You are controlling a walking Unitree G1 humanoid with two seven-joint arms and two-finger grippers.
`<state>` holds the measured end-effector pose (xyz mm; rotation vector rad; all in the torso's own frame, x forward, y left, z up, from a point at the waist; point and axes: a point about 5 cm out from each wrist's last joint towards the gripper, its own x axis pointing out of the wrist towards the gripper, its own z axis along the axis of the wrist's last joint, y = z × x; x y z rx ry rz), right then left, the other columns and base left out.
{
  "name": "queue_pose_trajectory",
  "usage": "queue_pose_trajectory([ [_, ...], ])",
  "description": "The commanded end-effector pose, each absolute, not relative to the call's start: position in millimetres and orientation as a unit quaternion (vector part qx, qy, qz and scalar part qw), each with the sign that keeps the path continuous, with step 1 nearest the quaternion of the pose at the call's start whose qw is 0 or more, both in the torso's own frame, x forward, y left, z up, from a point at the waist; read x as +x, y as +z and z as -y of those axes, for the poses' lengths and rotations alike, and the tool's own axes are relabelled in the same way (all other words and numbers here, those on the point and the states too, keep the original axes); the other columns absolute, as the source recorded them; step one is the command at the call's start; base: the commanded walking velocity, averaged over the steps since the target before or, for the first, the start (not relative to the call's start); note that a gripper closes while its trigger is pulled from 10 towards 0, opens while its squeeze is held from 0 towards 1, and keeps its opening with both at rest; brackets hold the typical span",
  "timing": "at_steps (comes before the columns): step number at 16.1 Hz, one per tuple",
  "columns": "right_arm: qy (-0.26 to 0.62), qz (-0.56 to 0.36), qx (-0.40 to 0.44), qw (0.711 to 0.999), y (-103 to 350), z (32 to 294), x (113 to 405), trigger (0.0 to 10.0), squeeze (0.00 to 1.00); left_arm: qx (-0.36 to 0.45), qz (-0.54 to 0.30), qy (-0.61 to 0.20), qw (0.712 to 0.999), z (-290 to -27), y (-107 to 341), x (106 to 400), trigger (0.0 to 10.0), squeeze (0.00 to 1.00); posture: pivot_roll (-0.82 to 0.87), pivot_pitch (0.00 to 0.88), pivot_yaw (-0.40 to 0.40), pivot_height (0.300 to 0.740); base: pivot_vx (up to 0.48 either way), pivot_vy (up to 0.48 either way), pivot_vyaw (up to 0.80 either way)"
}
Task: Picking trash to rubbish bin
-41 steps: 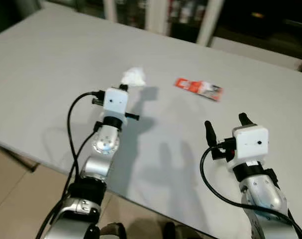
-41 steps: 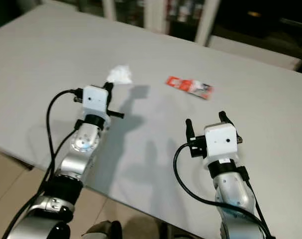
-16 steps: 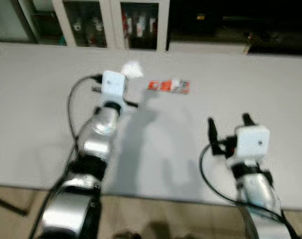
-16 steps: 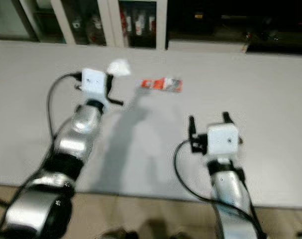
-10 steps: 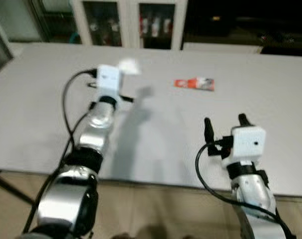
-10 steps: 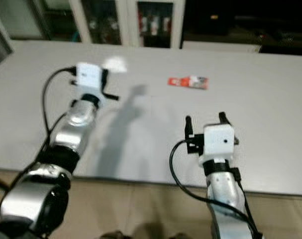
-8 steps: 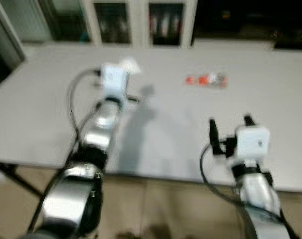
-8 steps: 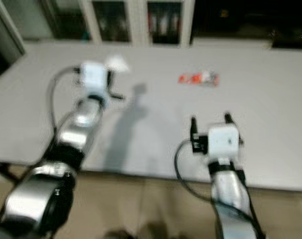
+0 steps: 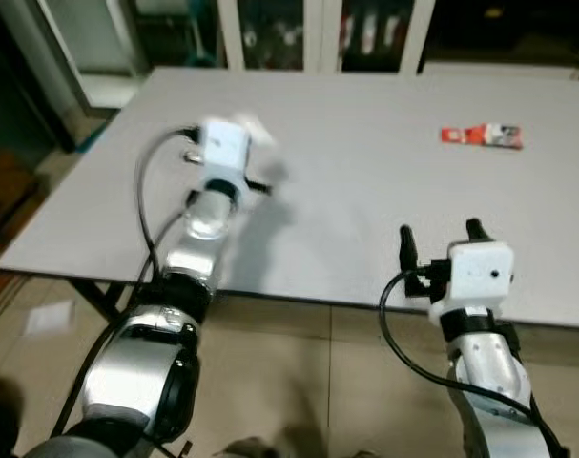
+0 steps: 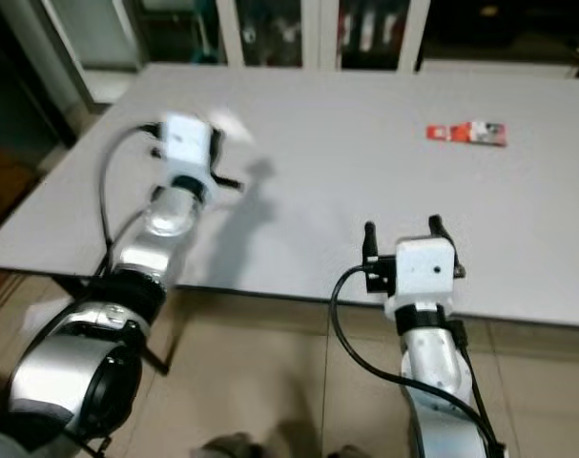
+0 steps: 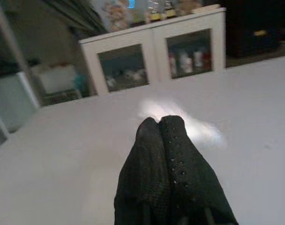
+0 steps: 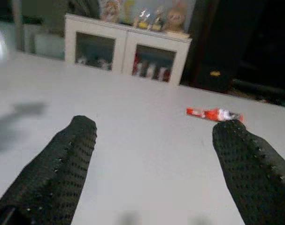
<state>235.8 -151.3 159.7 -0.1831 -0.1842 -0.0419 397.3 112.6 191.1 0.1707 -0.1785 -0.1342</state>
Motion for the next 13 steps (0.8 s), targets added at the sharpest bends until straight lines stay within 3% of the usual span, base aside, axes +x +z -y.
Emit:
queue_pose_trajectory([
  [1,-0.022,0.094,-0.090,0.991,161.3,149.7,235.3,10.0,0.00,0.087,0.094,-0.067,0.989,-114.4,192.0,396.9,10.0,0.00,0.07,0.103,0.034,0.740,0.000,0.000,-0.80],
  [4,-0.020,0.096,-0.091,0.991,162.0,150.2,236.3,10.0,0.00,0.073,0.094,-0.107,0.987,-99.2,185.9,391.7,10.0,0.00,0.07,0.100,0.030,0.740,0.000,0.000,-0.74],
  [6,-0.020,0.099,-0.093,0.991,163.0,151.1,237.0,10.0,0.00,0.068,0.100,-0.124,0.985,-93.0,185.8,389.8,10.0,0.00,0.06,0.095,0.025,0.740,0.000,0.000,0.00],
  [13,-0.039,0.105,-0.102,0.988,165.3,153.1,236.8,10.0,0.00,0.055,0.100,-0.146,0.983,-85.9,186.8,389.3,10.0,0.00,0.05,0.088,0.032,0.740,0.387,0.000,0.00],
])
